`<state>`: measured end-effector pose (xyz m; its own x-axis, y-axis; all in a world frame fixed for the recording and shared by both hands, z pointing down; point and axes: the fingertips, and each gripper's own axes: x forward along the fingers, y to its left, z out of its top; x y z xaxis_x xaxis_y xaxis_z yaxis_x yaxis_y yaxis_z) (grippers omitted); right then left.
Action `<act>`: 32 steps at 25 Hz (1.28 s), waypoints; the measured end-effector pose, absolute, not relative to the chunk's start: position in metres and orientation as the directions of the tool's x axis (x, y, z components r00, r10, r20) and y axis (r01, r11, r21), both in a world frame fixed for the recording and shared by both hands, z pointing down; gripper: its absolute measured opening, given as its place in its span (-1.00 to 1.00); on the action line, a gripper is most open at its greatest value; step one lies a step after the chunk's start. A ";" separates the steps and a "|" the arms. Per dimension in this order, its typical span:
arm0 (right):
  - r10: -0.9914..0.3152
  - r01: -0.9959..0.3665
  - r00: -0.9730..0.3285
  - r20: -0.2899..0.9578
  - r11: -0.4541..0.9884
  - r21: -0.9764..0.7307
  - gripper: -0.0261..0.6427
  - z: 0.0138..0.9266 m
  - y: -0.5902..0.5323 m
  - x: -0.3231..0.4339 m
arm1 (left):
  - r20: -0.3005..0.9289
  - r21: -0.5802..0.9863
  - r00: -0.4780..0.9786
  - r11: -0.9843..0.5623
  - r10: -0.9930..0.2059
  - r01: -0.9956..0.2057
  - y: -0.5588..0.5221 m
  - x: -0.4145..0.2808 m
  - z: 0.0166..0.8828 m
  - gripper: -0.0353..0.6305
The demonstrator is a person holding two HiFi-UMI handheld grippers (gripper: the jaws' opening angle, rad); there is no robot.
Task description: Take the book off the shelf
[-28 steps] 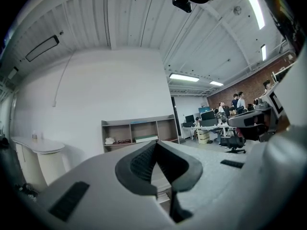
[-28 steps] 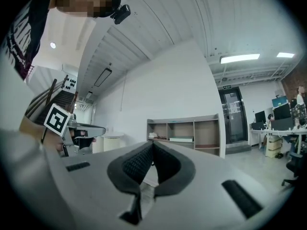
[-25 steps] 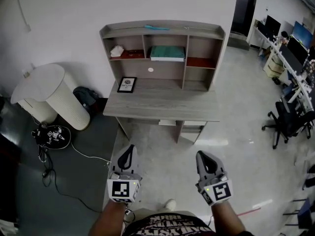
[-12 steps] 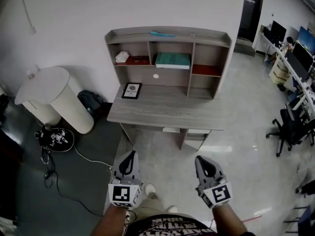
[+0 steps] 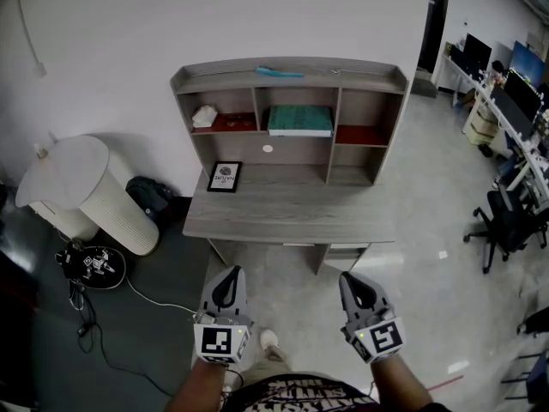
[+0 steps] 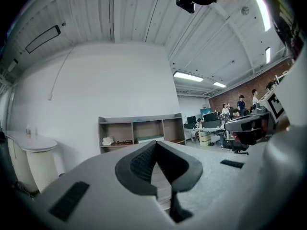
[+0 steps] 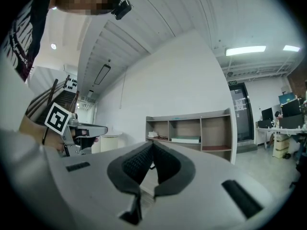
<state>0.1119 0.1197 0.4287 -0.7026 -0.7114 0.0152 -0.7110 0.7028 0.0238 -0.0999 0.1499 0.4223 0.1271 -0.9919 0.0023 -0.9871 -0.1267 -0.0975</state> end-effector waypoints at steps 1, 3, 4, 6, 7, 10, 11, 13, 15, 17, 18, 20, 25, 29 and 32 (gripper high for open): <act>-0.713 -0.713 -0.701 0.020 0.701 0.017 -0.91 0.428 0.113 0.107 | 0.003 -0.098 0.128 -0.128 -0.992 -0.987 0.142 -0.104 0.422 -0.88; -0.716 -0.716 -0.698 0.022 0.698 0.018 -0.91 0.428 0.100 0.098 | 0.007 -0.096 0.130 -0.130 -0.991 -0.987 0.126 -0.112 0.422 -0.88; -0.717 -0.717 -0.697 0.019 0.697 0.025 -0.91 0.428 0.093 0.094 | 0.009 -0.095 0.132 -0.133 -0.991 -0.987 0.119 -0.116 0.423 -0.88; -0.719 -0.718 -0.695 0.015 0.695 0.029 -0.91 0.428 0.082 0.086 | 0.013 -0.093 0.140 -0.140 -0.990 -0.986 0.106 -0.122 0.425 -0.88; -0.721 -0.720 -0.693 0.016 0.693 0.030 -0.91 0.427 0.076 0.083 | 0.016 -0.093 0.144 -0.145 -0.989 -0.985 0.100 -0.125 0.425 -0.88; -0.730 -0.729 -0.683 0.025 0.684 0.026 -0.91 0.426 0.059 0.073 | 0.020 -0.094 0.157 -0.159 -0.987 -0.983 0.082 -0.134 0.425 -0.88; -0.733 -0.733 -0.679 0.029 0.680 0.022 -0.91 0.425 0.054 0.070 | 0.020 -0.094 0.161 -0.162 -0.987 -0.982 0.076 -0.137 0.424 -0.88; -0.739 -0.739 -0.672 0.037 0.673 0.013 -0.91 0.422 0.044 0.063 | 0.020 -0.093 0.167 -0.168 -0.986 -0.981 0.065 -0.143 0.423 -0.88; -0.743 -0.743 -0.669 0.026 0.669 0.020 -0.91 0.422 0.034 0.056 | 0.021 -0.091 0.177 -0.178 -0.984 -0.980 0.053 -0.149 0.424 -0.88; -0.745 -0.745 -0.666 0.021 0.667 0.024 -0.91 0.422 0.024 0.047 | 0.020 -0.085 0.187 -0.189 -0.982 -0.978 0.042 -0.157 0.425 -0.88; -0.747 -0.747 -0.665 0.021 0.665 0.026 -0.91 0.422 0.020 0.043 | 0.018 -0.080 0.190 -0.191 -0.982 -0.978 0.037 -0.161 0.426 -0.88; -0.751 -0.750 -0.660 0.020 0.660 0.030 -0.91 0.421 0.011 0.033 | 0.015 -0.075 0.192 -0.192 -0.981 -0.979 0.026 -0.171 0.426 -0.88; -0.763 -0.762 -0.646 0.021 0.647 0.030 -0.91 0.420 -0.009 0.012 | 0.023 -0.086 0.204 -0.205 -0.979 -0.975 0.004 -0.193 0.431 -0.88; -0.769 -0.768 -0.639 0.025 0.639 0.034 -0.91 0.423 -0.021 -0.003 | 0.038 -0.077 0.211 -0.214 -0.977 -0.974 -0.009 -0.209 0.437 -0.88; -0.776 -0.775 -0.630 0.029 0.631 0.036 -0.91 0.424 -0.024 -0.010 | 0.042 -0.072 0.228 -0.231 -0.973 -0.970 -0.013 -0.213 0.439 -0.88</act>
<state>-0.0101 -0.0244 0.4235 -0.6301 -0.7760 0.0292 -0.7751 0.6308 0.0360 -0.2133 -0.0127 0.4387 0.2284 -0.9726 0.0424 -0.9703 -0.2310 -0.0723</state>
